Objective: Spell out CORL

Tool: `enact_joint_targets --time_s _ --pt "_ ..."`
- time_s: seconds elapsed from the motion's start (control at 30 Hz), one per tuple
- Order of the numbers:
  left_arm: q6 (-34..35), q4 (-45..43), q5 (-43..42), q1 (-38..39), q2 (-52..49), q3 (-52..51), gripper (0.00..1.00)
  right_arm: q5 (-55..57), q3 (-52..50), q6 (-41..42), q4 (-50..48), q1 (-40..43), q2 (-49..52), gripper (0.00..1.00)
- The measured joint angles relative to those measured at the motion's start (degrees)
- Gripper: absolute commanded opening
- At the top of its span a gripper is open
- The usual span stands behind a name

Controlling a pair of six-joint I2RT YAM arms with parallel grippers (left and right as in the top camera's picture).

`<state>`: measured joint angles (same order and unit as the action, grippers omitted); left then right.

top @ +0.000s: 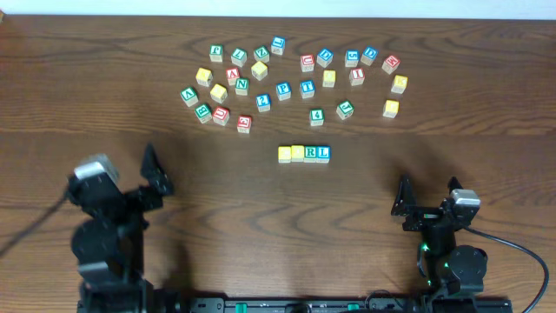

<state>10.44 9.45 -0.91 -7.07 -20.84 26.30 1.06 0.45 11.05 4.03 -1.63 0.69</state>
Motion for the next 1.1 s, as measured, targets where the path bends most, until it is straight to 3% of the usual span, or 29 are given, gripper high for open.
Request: enact_joint_targets --time_s 0.27,0.43,1.1 --pt "-2.12 -7.10 0.00 -0.35 15.56 -17.00 0.97 -0.02 0.00 0.00 0.04 0.00 0.00 0.99" --pt "-4.74 -10.16 0.00 -0.35 20.11 -23.15 0.97 -0.02 0.00 0.00 0.02 0.00 0.00 0.99" --pt "-9.03 -8.13 -0.22 -0.35 20.24 -25.46 0.97 -0.02 0.00 0.00 0.02 0.00 0.00 0.99"
